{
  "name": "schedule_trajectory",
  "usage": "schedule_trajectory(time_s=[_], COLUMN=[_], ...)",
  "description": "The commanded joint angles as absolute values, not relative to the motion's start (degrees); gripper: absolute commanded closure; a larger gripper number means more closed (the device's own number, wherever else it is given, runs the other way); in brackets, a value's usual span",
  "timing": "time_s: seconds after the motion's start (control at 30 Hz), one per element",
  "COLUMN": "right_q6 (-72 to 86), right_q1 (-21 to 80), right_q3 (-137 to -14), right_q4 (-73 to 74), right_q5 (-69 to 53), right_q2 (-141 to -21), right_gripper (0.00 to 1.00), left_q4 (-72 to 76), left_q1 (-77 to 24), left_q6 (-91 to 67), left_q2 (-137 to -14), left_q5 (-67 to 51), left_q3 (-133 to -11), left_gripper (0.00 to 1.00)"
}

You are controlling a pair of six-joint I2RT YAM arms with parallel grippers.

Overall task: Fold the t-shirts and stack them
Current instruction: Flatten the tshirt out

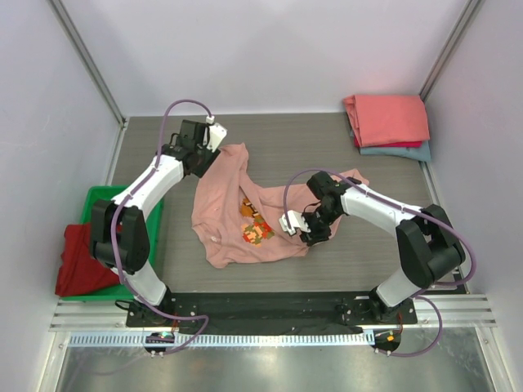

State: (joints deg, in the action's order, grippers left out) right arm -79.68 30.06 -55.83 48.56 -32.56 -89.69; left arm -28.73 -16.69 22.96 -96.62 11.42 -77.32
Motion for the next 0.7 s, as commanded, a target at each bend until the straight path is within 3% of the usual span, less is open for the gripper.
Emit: schedule_trajectory(time_s=[0.0,0.23,0.4,0.67], right_q6=[-80.95,-80.34,-75.78,-59.69], right_q1=[30.41,30.59,30.32,20.24], right_q3=[-57.92,-58.36,-60.29,-73.2], right_q4=[48.96,49.22,47.82,38.41], right_q5=[-34.28,-35.42,-34.54,-29.54], right_q2=[-89.91,-90.7,-90.7,-85.16], right_gripper=[0.65,0.76,0.98,0.99], left_q4=[-26.1,-26.02,-25.93,-27.33], left_q1=[-16.26,-16.26,-16.26,-14.77], left_q6=[23.47,23.29,23.64,24.61], left_q2=[-96.86,-97.12,-97.29,-100.54], left_q5=[12.04,12.04,12.48,9.15], left_q3=[-78.66,-79.01,-79.36,-85.06], left_gripper=[0.44,0.44,0.44,0.43])
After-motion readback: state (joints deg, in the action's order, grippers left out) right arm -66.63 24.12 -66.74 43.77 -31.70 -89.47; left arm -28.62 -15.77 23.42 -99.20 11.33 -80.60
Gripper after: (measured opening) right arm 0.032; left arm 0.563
